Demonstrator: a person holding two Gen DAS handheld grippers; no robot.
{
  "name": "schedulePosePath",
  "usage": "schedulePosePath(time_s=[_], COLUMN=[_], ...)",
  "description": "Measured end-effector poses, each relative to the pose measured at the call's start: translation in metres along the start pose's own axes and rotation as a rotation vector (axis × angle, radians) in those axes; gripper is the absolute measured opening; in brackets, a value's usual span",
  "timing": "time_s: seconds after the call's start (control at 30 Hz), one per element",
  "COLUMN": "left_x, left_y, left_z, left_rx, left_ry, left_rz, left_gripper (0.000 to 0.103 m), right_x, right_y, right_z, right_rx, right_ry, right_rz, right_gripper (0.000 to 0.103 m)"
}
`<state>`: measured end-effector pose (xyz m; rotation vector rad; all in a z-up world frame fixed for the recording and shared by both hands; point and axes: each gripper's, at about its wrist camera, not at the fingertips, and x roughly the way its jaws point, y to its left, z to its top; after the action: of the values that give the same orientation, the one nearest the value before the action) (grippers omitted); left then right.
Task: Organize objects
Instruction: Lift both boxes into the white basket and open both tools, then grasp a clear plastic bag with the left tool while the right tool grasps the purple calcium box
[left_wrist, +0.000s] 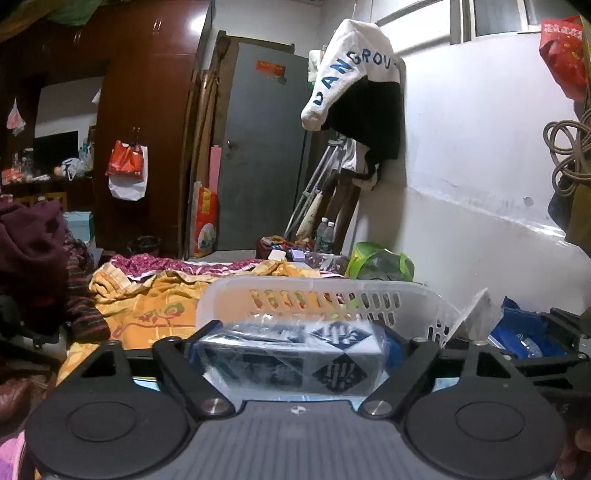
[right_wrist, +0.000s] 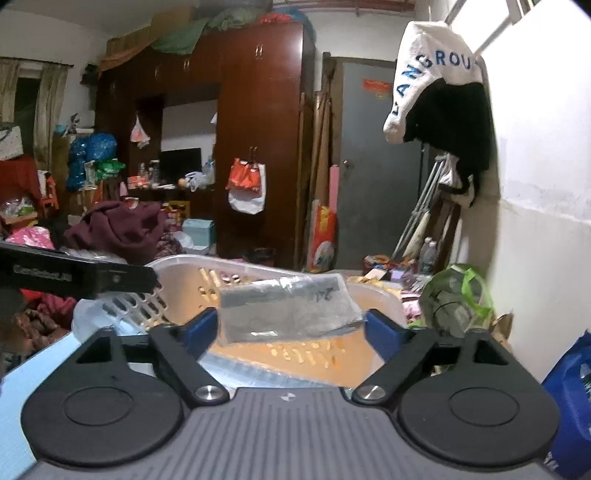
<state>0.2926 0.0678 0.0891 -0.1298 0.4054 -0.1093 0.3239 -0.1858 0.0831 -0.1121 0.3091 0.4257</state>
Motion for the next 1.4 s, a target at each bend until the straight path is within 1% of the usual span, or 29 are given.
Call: schedulePosePath(time_s=[0.03, 0.07, 0.13, 0.17, 0.23, 0.27, 0.33, 0.4, 0.43, 0.47, 0.57, 0.63, 0.7, 0.77, 0.83, 0.9, 0.93, 0.97, 1.0, 1.03, 1.07, 1.17, 1.23, 1.4], left_x=[-0.002, -0.006, -0.015, -0.02, -0.039, -0.052, -0.084, -0.114, -0.13, -0.14, -0.16, -0.164, -0.161, -0.154, -0.148, -0.145, -0.142, -0.141, -0.14, -0.142, -0.143, -0.149, -0.152, -0.159], left_y=[0.003, 0.005, 0.006, 0.005, 0.004, 0.002, -0.003, -0.007, -0.009, -0.011, -0.017, -0.022, -0.027, -0.03, -0.03, -0.031, -0.032, -0.032, -0.03, -0.027, -0.024, -0.014, -0.012, -0.007], left_z=[-0.003, -0.004, -0.007, -0.008, -0.018, -0.027, -0.057, -0.096, -0.12, -0.136, -0.18, -0.197, -0.204, -0.207, -0.21, -0.219, -0.222, -0.224, -0.225, -0.226, -0.225, -0.225, -0.227, -0.226], left_rx=[-0.015, -0.027, -0.03, -0.033, -0.038, -0.015, 0.069, 0.143, 0.157, 0.155, 0.137, 0.146, 0.179, 0.186, 0.17, 0.181, 0.19, 0.188, 0.173, 0.16, 0.148, 0.117, 0.119, 0.11], left_ry=[-0.001, -0.01, -0.036, -0.039, -0.04, -0.042, -0.075, -0.092, -0.104, -0.107, -0.097, -0.101, -0.091, -0.076, -0.05, -0.036, -0.033, -0.035, -0.039, -0.053, -0.057, -0.076, -0.09, -0.135], left_rz=[-0.003, -0.006, 0.001, 0.002, -0.003, -0.004, -0.017, -0.033, -0.033, -0.034, -0.065, -0.048, -0.028, -0.017, -0.037, -0.041, -0.026, -0.011, -0.006, -0.006, -0.017, -0.036, -0.028, -0.042], left_gripper=[0.097, 0.099, 0.1, 0.1, 0.1, 0.1, 0.1, 0.1, 0.1, 0.1, 0.1, 0.1, 0.1, 0.1, 0.1, 0.099, 0.097, 0.089, 0.086, 0.074, 0.058, 0.049, 0.045, 0.042], right_x=[-0.006, -0.016, -0.037, -0.048, -0.075, -0.089, -0.124, -0.153, -0.164, -0.175, -0.189, -0.185, -0.18, -0.177, -0.171, -0.168, -0.167, -0.165, -0.166, -0.166, -0.167, -0.169, -0.17, -0.174], right_y=[0.0, 0.0, -0.001, -0.003, -0.005, -0.006, -0.009, -0.009, -0.009, -0.008, -0.008, -0.005, -0.001, 0.001, 0.0, 0.0, 0.0, 0.0, 0.0, 0.002, 0.003, 0.006, 0.006, 0.008], right_z=[-0.002, -0.004, -0.006, -0.009, -0.025, -0.037, -0.076, -0.115, -0.133, -0.153, -0.185, -0.188, -0.188, -0.189, -0.191, -0.193, -0.193, -0.192, -0.194, -0.195, -0.199, -0.202, -0.202, -0.201], right_rx=[0.001, -0.002, -0.011, -0.009, 0.008, 0.002, -0.015, 0.005, 0.014, 0.037, 0.093, 0.069, 0.035, 0.039, 0.04, 0.032, 0.034, 0.038, 0.04, 0.037, 0.032, 0.029, 0.028, 0.025], right_ry=[0.001, -0.014, -0.054, -0.06, -0.067, -0.071, -0.083, -0.091, -0.089, -0.084, -0.095, -0.077, -0.069, -0.068, -0.051, -0.037, -0.034, -0.032, -0.033, -0.033, -0.036, -0.043, -0.046, -0.062], right_rz=[0.002, -0.001, 0.014, 0.025, 0.024, 0.03, 0.04, 0.029, 0.022, 0.015, 0.008, 0.02, 0.025, 0.033, 0.037, 0.032, 0.036, 0.043, 0.048, 0.052, 0.053, 0.055, 0.056, 0.068], right_gripper=[0.103, 0.103, 0.103, 0.103, 0.103, 0.103, 0.103, 0.103, 0.103, 0.103, 0.103, 0.103, 0.103, 0.103, 0.101, 0.097, 0.092, 0.089, 0.084, 0.079, 0.078, 0.076, 0.076, 0.075])
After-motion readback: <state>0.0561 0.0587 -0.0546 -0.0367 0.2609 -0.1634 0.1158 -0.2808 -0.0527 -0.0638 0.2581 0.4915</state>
